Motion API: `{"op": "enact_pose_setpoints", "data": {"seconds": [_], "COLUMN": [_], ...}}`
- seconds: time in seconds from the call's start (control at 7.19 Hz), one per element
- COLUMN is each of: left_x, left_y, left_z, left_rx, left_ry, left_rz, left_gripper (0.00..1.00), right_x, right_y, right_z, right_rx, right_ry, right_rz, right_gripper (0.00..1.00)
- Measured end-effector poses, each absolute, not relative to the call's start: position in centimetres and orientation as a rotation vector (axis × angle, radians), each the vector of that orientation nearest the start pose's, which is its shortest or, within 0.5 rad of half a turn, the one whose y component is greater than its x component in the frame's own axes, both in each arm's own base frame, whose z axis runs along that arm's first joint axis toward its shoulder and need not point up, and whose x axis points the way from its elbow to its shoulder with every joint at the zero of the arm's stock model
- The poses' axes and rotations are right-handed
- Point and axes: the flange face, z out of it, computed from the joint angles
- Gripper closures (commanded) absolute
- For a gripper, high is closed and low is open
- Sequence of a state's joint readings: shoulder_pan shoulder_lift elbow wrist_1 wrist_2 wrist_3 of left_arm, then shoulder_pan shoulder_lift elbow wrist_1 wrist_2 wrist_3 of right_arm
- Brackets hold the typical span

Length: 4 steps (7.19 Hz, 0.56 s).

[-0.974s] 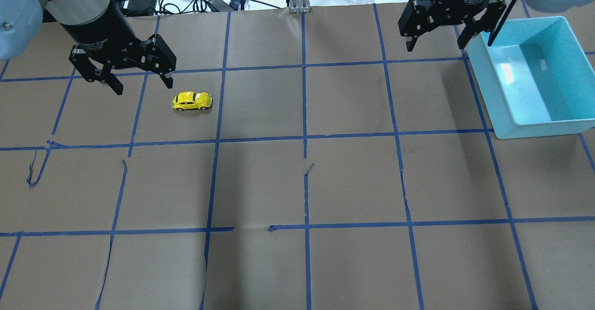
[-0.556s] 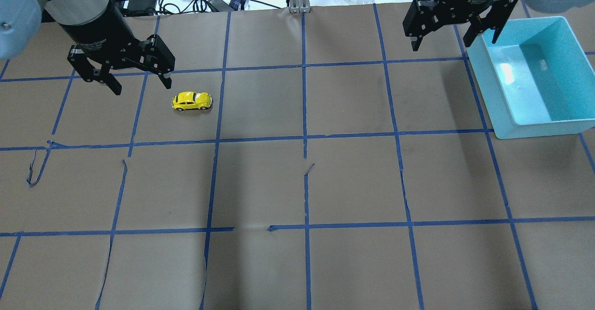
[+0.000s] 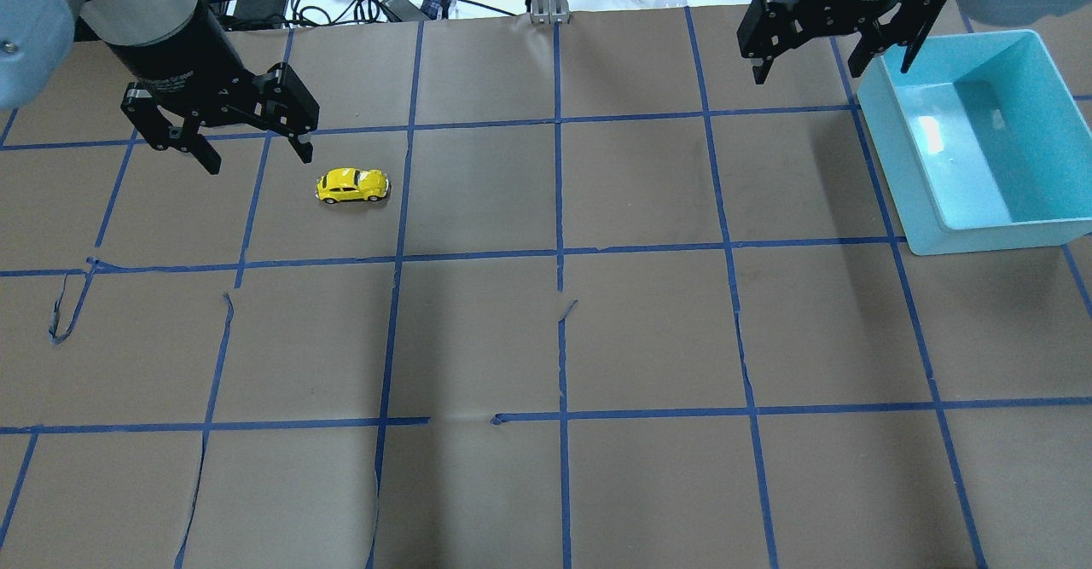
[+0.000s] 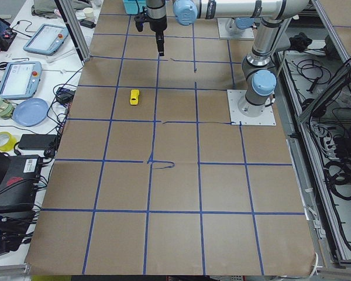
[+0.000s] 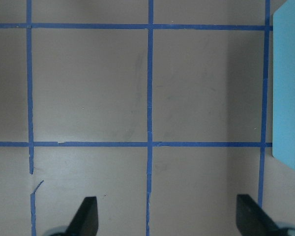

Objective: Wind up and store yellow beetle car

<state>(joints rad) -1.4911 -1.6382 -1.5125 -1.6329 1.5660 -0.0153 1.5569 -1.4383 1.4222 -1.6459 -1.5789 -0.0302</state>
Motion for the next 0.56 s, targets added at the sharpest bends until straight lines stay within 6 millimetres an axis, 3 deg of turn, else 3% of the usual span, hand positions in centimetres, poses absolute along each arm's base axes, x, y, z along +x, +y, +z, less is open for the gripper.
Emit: {"op": "enact_pose_setpoints", "data": {"seconds": [0.42, 0.56], "left_x": [-8.8, -7.4], "left_y": [-52.3, -52.6], "left_z": [47.7, 47.5], "left_rx": [-0.17, -0.214], "left_ry": [3.147, 3.151], "left_rz": [0.109, 0.109], "left_gripper": [0.0, 0.0], "right_x": [12.5, 12.5], "right_y": [-56.3, -56.3], "right_z": [50.5, 50.5], "right_rx": [-0.02, -0.019], "right_ry": [3.138, 3.139], "right_rz": [-0.224, -0.229], "right_gripper": [0.0, 0.0]}}
